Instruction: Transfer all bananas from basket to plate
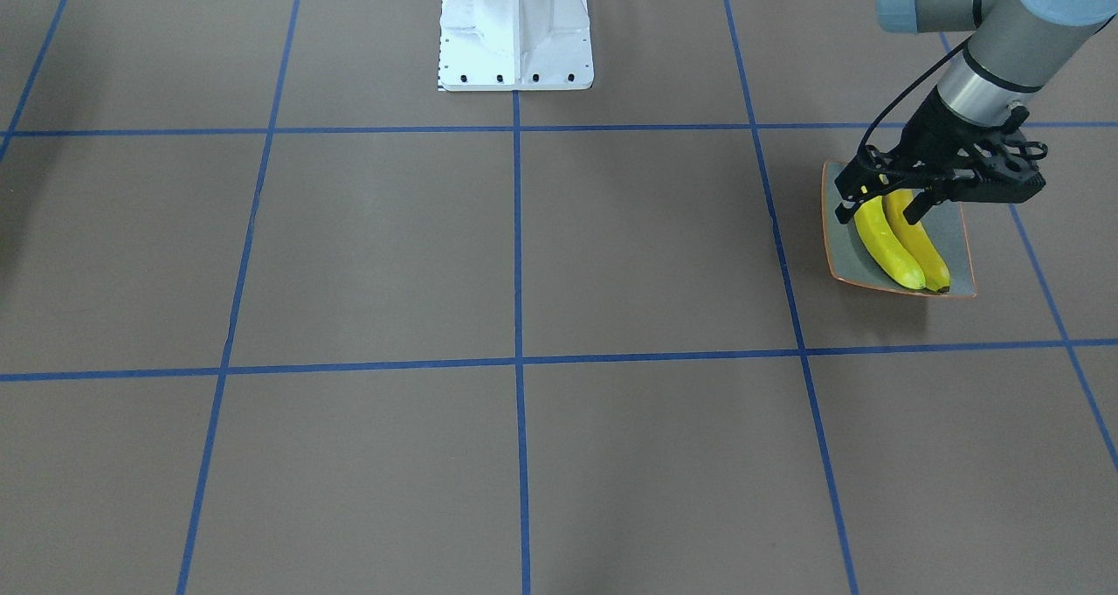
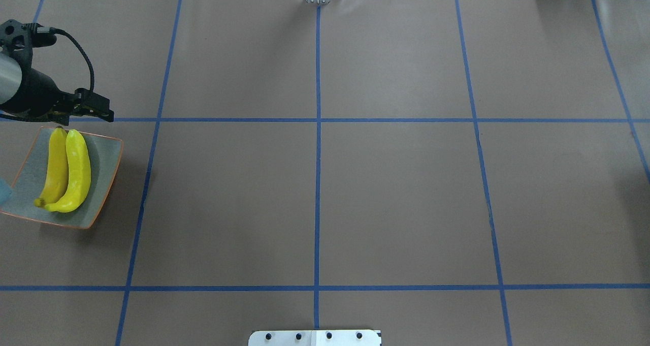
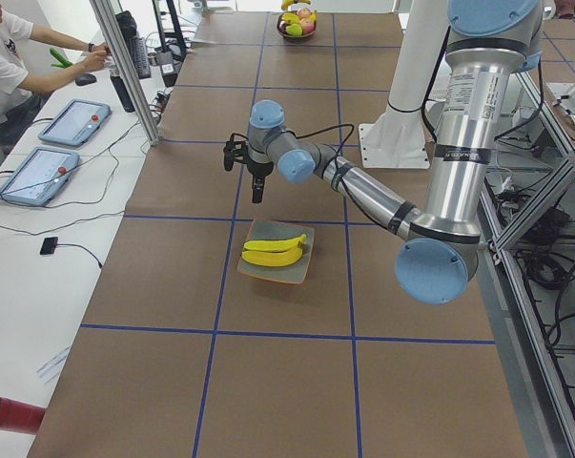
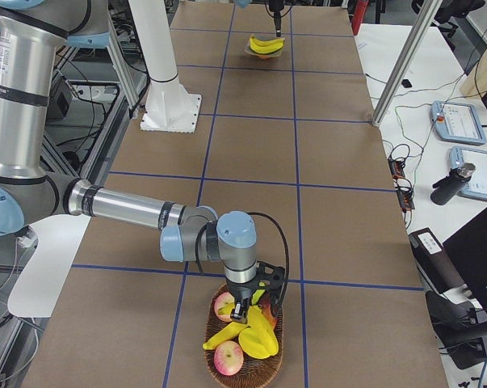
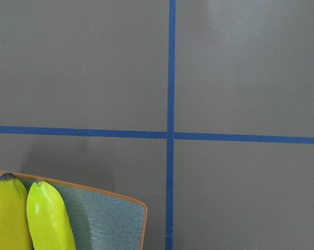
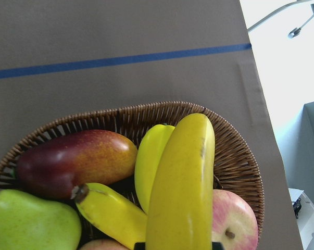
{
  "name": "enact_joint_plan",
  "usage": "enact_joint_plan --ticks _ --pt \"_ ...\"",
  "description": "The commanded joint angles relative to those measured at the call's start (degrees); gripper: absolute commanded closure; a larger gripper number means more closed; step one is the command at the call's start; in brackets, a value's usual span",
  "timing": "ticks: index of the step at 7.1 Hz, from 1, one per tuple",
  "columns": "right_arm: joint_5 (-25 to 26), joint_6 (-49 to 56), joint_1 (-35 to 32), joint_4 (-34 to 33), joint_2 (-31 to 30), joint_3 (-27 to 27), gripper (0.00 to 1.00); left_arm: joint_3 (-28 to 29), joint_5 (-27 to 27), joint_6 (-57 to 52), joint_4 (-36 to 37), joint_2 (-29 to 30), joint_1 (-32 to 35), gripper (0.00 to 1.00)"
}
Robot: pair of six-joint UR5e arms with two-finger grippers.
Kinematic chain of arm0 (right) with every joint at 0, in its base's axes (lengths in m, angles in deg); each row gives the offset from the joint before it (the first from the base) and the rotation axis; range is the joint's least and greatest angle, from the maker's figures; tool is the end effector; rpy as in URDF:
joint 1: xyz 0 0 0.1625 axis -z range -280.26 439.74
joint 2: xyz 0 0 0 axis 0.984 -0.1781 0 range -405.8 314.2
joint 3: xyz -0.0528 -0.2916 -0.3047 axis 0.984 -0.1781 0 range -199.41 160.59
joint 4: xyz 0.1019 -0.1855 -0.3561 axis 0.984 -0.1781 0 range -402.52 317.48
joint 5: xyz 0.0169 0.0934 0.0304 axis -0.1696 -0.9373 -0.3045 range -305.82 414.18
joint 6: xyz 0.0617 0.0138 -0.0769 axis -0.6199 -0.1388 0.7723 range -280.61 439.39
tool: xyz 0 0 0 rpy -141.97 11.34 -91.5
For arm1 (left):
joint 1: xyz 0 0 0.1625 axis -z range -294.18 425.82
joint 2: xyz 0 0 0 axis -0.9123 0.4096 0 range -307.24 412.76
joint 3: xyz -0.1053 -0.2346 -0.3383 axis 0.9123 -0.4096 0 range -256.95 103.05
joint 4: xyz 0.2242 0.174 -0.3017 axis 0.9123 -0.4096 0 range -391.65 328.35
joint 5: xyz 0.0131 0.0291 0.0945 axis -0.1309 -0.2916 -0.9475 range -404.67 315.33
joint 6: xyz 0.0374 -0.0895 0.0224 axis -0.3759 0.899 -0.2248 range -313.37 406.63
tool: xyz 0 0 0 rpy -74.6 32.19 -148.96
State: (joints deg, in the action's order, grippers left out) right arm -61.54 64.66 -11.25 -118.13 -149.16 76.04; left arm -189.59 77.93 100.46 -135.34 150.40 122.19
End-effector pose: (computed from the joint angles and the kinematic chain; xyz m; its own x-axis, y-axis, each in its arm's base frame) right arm 0.0970 -0.3978 0.7078 0.8677 0.2203 0.4456 -0.2459 0.9693 -0.0004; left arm 0.2245 -0.4814 0.3770 0.6134 -0.0245 -0.7894 0.1637 0.9818 0.0967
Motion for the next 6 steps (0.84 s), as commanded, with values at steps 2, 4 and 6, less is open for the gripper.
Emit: enact_joint_plan --ticks 2,4,6 --pt "-1.96 -5.09 0.03 0.11 1.14 4.38 1.0 1.02 0.0 0.4 -0.02 1.49 -0.03 0.0" --pt "-8.35 -15.35 1.77 6.67 4.56 4.66 1.0 5.22 0.0 3.99 -0.02 6.74 -0.03 0.0" --pt "-8.91 -31.76 9.65 15.7 8.5 4.83 1.0 9.96 0.0 6.01 -0.11 12.54 -0.12 0.0"
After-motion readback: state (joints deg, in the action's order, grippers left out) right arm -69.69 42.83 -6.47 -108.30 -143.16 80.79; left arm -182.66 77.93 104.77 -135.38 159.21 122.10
